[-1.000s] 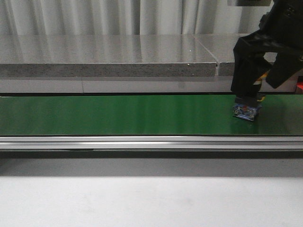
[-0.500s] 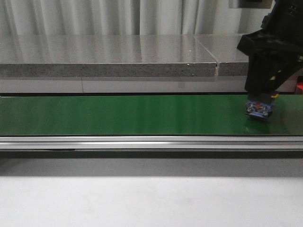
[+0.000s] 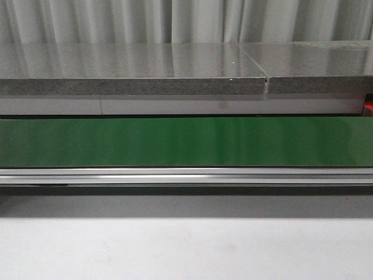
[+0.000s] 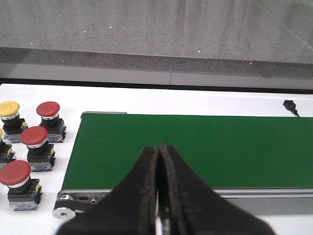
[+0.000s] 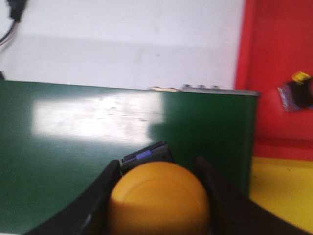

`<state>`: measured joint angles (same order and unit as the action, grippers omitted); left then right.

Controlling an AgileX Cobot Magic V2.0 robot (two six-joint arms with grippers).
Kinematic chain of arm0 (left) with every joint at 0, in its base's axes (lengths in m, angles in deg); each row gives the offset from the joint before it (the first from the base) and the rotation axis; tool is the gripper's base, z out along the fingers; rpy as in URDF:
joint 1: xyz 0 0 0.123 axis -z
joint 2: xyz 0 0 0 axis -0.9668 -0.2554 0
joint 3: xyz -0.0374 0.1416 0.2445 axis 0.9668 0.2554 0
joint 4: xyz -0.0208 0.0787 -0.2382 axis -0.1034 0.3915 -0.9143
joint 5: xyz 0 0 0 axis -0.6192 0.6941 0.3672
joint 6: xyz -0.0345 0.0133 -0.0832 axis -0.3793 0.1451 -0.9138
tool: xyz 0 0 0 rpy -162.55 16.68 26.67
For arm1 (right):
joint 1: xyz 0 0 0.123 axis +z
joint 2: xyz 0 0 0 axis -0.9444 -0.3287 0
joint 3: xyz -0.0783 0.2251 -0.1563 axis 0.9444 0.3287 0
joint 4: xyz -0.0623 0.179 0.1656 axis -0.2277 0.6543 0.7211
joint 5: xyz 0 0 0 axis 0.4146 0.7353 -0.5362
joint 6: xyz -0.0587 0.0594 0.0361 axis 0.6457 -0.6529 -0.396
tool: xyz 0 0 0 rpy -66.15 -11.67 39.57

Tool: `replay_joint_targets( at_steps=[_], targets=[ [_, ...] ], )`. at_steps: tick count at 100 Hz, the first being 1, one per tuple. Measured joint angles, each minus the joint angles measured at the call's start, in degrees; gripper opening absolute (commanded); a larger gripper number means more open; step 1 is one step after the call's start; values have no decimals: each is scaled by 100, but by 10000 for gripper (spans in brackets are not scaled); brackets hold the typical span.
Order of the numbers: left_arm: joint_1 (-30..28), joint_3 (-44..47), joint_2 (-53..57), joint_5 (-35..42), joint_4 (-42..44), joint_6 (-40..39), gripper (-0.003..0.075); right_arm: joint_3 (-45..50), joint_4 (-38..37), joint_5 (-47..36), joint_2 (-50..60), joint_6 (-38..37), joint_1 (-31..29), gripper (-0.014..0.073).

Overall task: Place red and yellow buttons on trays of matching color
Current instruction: 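Grasp the yellow button at the belt's end with the right gripper, then carry the yellow button into the yellow tray and release it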

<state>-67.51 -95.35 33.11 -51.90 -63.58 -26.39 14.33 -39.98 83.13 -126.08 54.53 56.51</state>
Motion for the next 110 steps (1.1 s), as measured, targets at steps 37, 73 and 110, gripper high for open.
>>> replay_joint_targets(
  at_steps=[37, 73, 110],
  targets=[
    [0, 0, 0, 0, 0, 0, -19, 436, 0, -373, 5, -359, -2090, 110],
    [0, 0, 0, 0, 0, 0, -19, 1192, 171, -1206, -614, -464, -2290, 110],
    [0, 0, 0, 0, 0, 0, -19, 1227, 178, -1391, -1199, -478, -2290, 170]
  ],
)
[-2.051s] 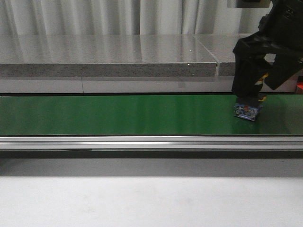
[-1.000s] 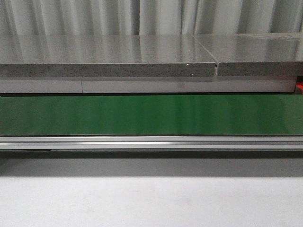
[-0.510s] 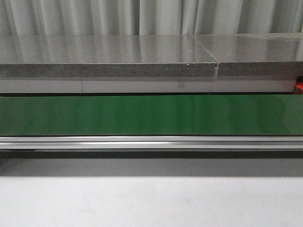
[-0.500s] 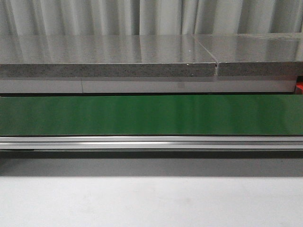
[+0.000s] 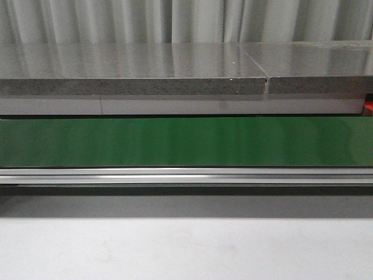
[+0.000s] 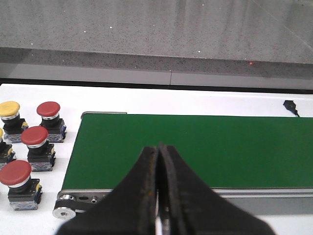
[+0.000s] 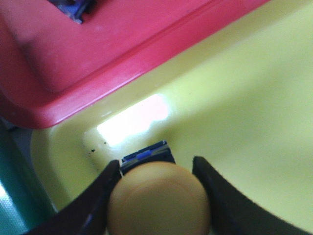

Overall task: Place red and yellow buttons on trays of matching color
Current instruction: 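Carry the yellow button into the yellow tray and release it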

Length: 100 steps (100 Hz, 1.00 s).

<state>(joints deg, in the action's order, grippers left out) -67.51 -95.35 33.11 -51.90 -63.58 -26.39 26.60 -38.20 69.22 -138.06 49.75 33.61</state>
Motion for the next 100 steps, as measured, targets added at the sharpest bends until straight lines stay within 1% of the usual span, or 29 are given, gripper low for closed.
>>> replay_joint_targets(
  at_steps=[3, 7, 22, 24, 25, 30, 36, 61, 75, 89, 100],
  targets=[
    [0, 0, 0, 0, 0, 0, -19, 0, 0, -10, -15, 0, 0, 192],
    [0, 0, 0, 0, 0, 0, -19, 0, 0, -8, -23, 0, 0, 246],
    [0, 0, 0, 0, 0, 0, -19, 0, 0, -25, -28, 0, 0, 495],
    [0, 0, 0, 0, 0, 0, -19, 0, 0, -35, -28, 0, 0, 512],
    [0, 0, 0, 0, 0, 0, -19, 0, 0, -35, -28, 0, 0, 535],
    [0, 0, 0, 0, 0, 0, -19, 0, 0, -46, -28, 0, 0, 570],
    [0, 0, 0, 0, 0, 0, -19, 0, 0, -46, -28, 0, 0, 585],
    [0, 0, 0, 0, 0, 0, -19, 0, 0, -209, -28, 0, 0, 584],
    [0, 0, 0, 0, 0, 0, -19, 0, 27, -354, 198, 0, 21, 584],
    [0, 0, 0, 0, 0, 0, -19, 0, 27, -534, 658, 13, 244, 583],
    [0, 0, 0, 0, 0, 0, -19, 0, 27, -589, 1126, 142, 606, 583]
  ],
)
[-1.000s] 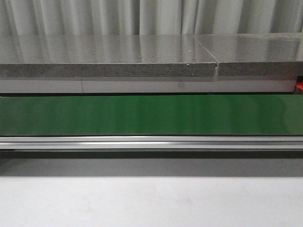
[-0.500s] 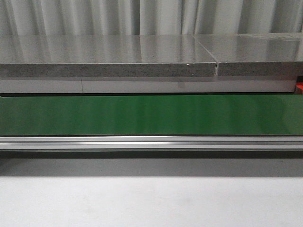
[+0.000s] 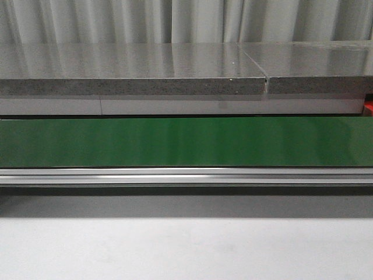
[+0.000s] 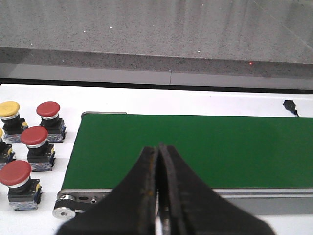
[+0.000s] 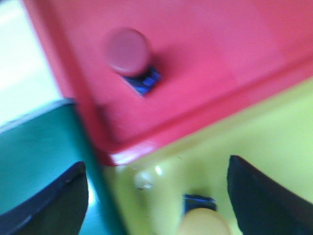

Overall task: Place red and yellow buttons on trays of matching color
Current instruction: 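Carry the yellow button into the yellow tray and release it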

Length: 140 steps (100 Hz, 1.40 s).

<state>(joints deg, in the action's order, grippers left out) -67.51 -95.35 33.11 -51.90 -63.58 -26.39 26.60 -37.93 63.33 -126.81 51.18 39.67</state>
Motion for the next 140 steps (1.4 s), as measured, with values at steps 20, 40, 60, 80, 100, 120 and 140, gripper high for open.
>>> replay_joint_targets(
  at_steps=[20, 40, 60, 80, 100, 120, 140],
  targets=[
    [0, 0, 0, 0, 0, 0, -19, 0, 14, -22, 847, 272, 828, 583],
    [0, 0, 0, 0, 0, 0, -19, 165, 14, -22, 1691, 524, 1532, 583],
    [0, 0, 0, 0, 0, 0, -19, 873, 14, -22, 2577, 646, 2151, 582],
    [0, 0, 0, 0, 0, 0, -19, 1738, 14, -22, 3534, 793, 2597, 539],
    [0, 0, 0, 0, 0, 0, -19, 2318, 14, -22, 4211, 807, 2635, 192],
    [0, 0, 0, 0, 0, 0, -19, 2397, 14, 35, 4470, 807, 2635, -64],
    [0, 0, 0, 0, 0, 0, -19, 2397, 14, 44, 4480, 807, 2635, -67]
  ],
)
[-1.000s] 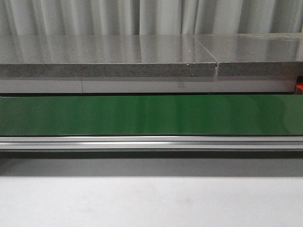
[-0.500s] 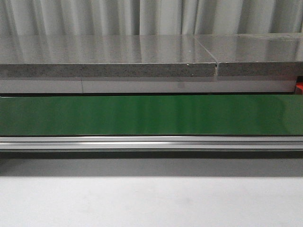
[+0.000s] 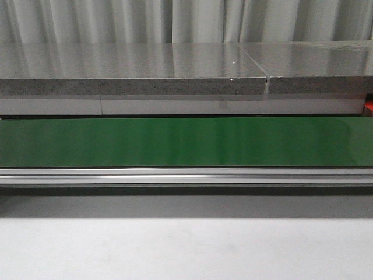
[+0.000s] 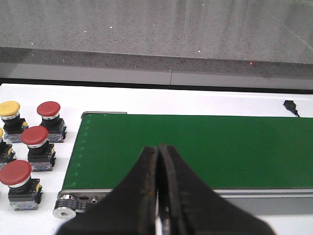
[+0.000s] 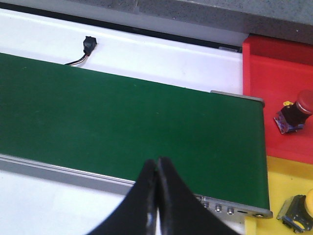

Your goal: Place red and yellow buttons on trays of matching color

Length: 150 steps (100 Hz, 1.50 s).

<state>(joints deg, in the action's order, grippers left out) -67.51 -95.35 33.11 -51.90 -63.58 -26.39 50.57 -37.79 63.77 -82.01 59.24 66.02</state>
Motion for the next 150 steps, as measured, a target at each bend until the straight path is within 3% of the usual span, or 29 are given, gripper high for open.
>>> replay_joint_targets(
  at_steps=[57, 71, 95, 103, 125, 150],
  targets=[
    [0, 0, 0, 0, 0, 0, -4, 0, 0, 0, 0, 0, 0, -67],
    [0, 0, 0, 0, 0, 0, 139, 0, 0, 0, 0, 0, 0, -67],
    [0, 0, 0, 0, 0, 0, 572, 0, 0, 0, 0, 0, 0, -67],
    [0, 0, 0, 0, 0, 0, 656, 0, 0, 0, 0, 0, 0, -67],
    [0, -13, -159, -94, 70, -179, 671, 0, 0, 0, 0, 11, 0, -67],
    [0, -713, -1286, -1178, 1481, -1916, 671, 0, 0, 0, 0, 11, 0, -67]
  ],
)
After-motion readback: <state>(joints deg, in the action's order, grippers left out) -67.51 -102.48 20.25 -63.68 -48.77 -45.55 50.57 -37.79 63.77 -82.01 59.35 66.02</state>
